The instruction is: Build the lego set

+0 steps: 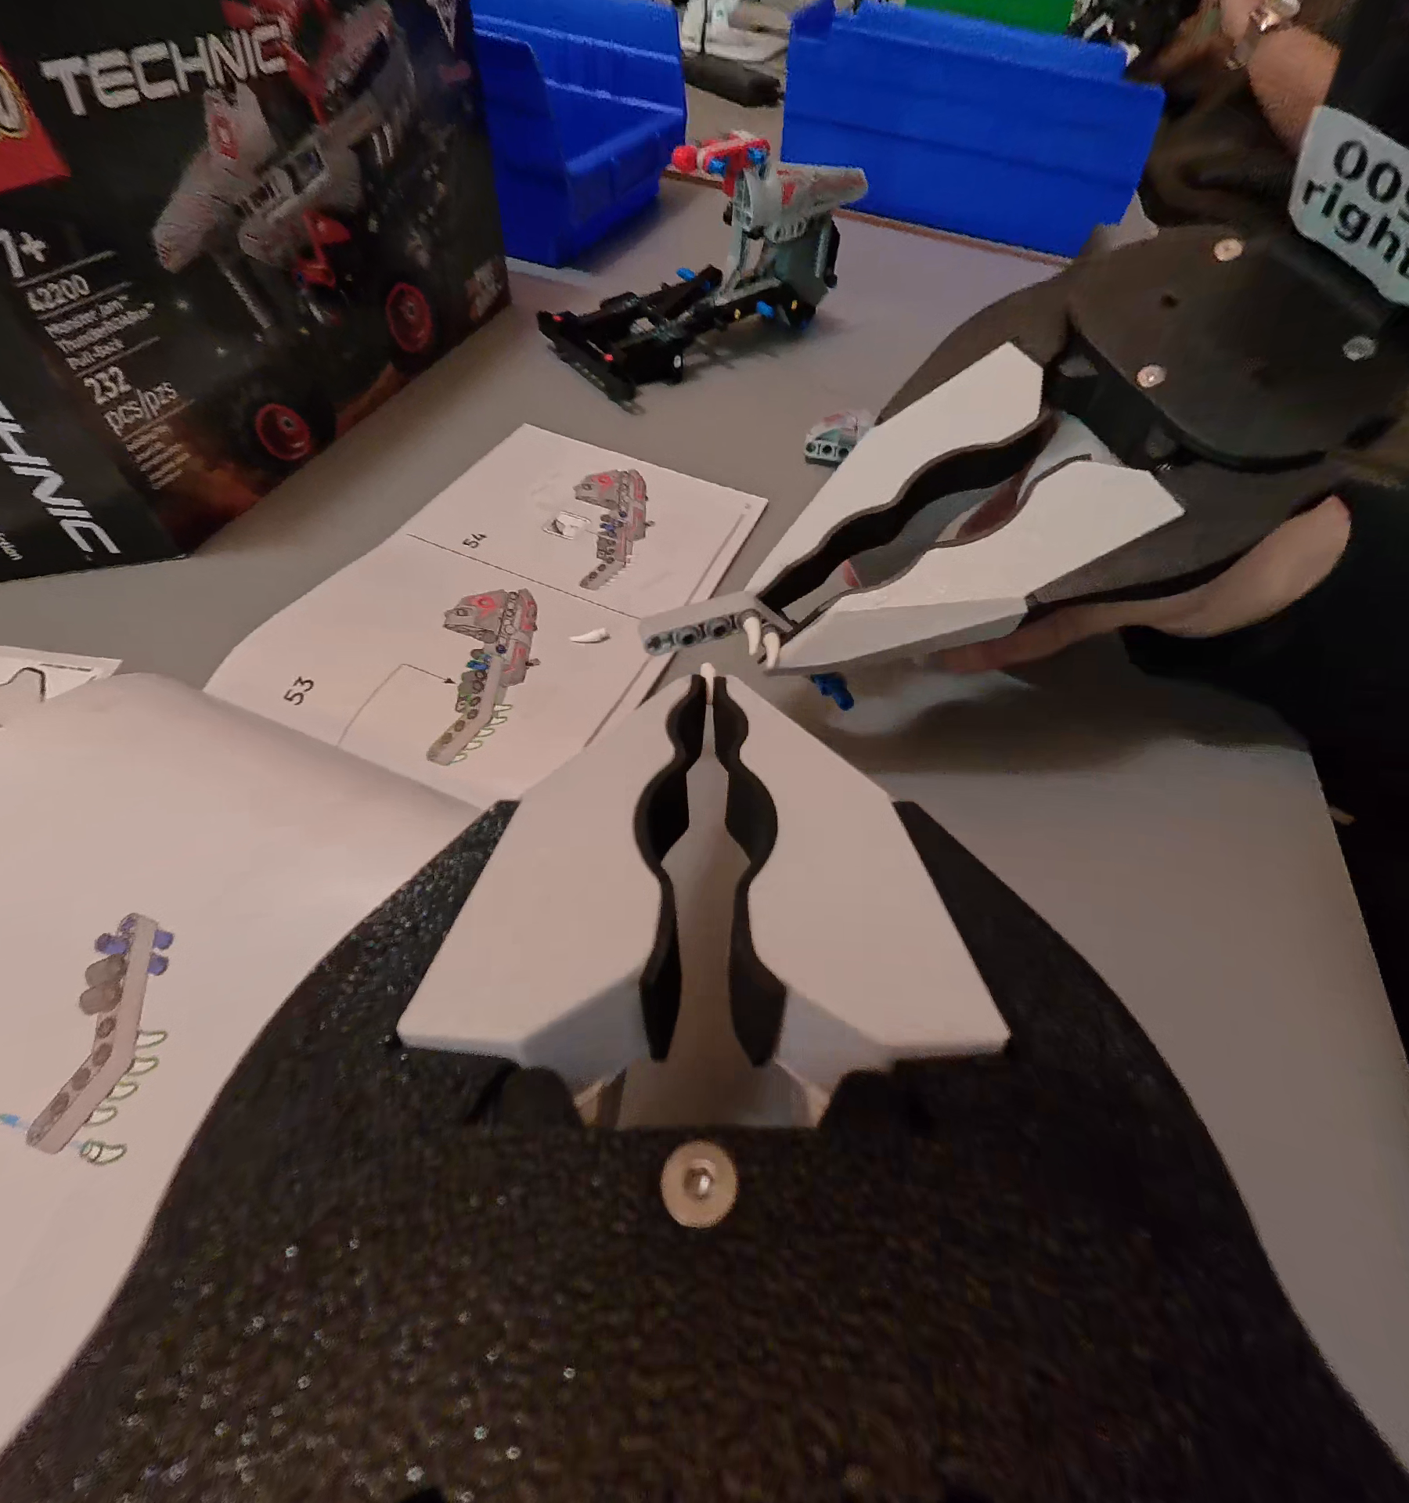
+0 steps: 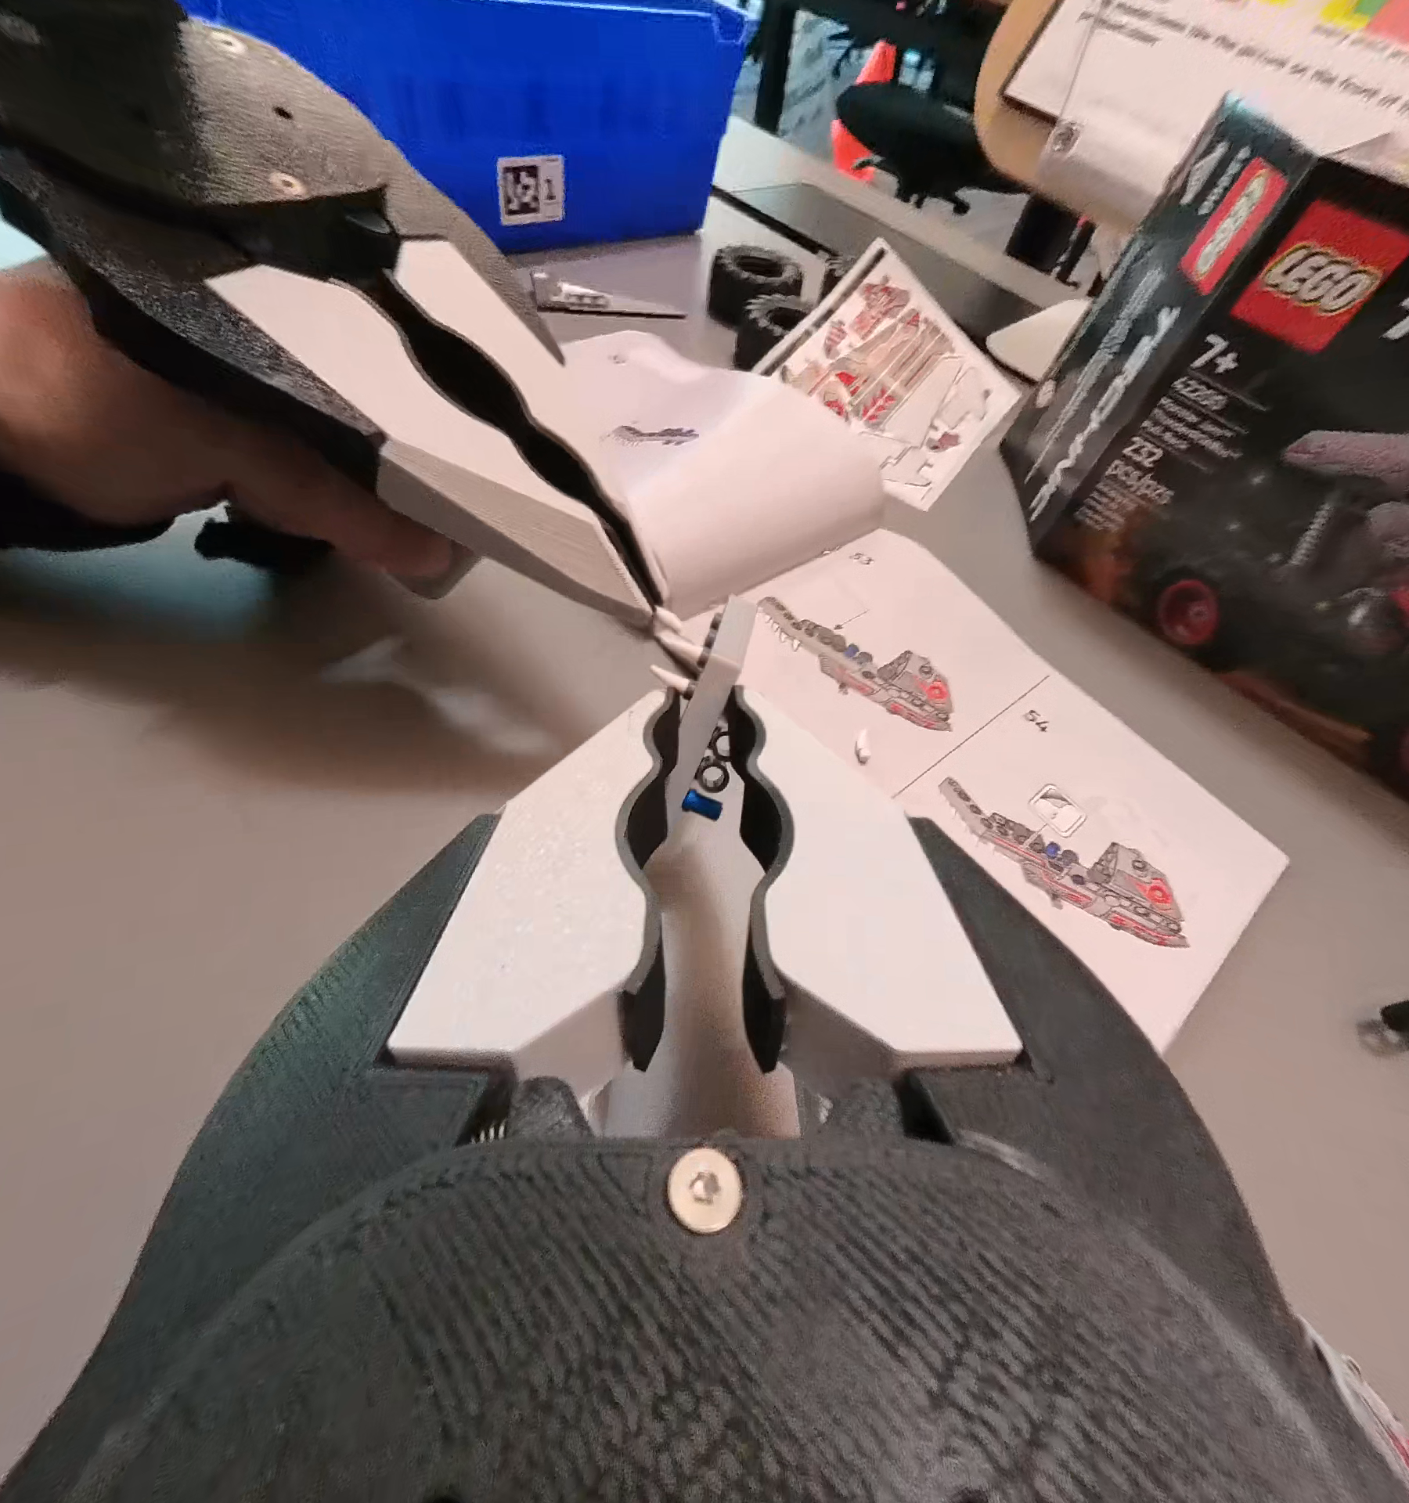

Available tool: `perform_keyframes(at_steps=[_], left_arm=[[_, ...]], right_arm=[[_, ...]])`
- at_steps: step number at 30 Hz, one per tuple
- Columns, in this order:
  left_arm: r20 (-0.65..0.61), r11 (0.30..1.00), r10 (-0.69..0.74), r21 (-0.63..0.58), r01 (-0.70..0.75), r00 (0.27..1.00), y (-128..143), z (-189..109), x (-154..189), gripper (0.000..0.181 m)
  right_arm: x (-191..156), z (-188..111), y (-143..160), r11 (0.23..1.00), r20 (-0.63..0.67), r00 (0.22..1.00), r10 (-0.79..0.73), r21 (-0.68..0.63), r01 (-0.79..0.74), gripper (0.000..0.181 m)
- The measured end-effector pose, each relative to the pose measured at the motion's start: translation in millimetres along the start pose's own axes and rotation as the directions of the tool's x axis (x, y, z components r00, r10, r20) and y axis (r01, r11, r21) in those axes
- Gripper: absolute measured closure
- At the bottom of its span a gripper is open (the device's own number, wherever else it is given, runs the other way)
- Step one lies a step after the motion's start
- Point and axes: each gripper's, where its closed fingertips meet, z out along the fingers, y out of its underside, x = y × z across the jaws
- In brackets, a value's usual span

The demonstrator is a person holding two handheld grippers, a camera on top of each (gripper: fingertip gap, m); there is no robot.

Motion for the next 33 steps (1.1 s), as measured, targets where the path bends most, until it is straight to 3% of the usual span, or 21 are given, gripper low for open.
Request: perform_keyframes(at_steps=[6, 25, 33], left_arm=[[-0.007, 0.999, -0.007, 0.04, 0.007, 1.0, -5.4, -2.9, 0.2, 0.181], [-0.001, 0.995, -0.055, 0.079, 0.055, 0.998, -11.1, -3.5, -2.7, 0.181], [0.005, 0.981, -0.114, 0.159, 0.112, 0.993, -20.8, -8.3, -5.6, 0.181]], right_arm=[[1.1, -0.7, -4.6, 0.997, -0.083, 0.994, -0.068, 0.021, 0.07, 0.171], [0.0, 6.6, -9.9, 0.994, -0.13, 0.986, -0.101, 0.022, 0.105, 0.172], [1.4, 7.2, -20.3, 0.992, -0.157, 0.984, -0.085, 0.08, 0.099, 0.172]])
